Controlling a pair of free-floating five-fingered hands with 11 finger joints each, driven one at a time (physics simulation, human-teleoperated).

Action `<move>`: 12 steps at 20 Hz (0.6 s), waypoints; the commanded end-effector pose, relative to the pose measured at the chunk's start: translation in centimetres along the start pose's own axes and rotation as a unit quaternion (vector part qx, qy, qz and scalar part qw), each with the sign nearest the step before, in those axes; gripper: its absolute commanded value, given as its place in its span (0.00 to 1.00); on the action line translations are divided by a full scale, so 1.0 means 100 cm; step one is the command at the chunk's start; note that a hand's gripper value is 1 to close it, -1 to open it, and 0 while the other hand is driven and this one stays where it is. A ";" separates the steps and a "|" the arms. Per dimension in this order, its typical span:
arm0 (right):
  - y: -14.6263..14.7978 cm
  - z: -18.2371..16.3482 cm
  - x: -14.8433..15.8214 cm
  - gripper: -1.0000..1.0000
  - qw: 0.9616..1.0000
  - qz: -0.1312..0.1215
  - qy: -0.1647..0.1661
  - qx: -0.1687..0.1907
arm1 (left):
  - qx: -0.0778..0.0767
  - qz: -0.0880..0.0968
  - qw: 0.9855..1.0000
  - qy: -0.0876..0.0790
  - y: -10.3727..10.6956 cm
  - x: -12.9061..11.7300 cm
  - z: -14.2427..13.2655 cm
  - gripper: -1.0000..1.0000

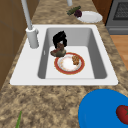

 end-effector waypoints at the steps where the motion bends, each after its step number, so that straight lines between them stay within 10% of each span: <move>1: -0.015 0.030 -0.007 1.00 1.000 -0.030 0.000 -0.005 | 0.000 0.000 1.000 0.000 0.000 0.000 0.000 0.50; 12: -0.065 0.129 -0.030 1.00 1.000 -0.026 0.002 -0.004 | 0.000 0.000 1.000 0.000 0.000 0.000 0.000 0.50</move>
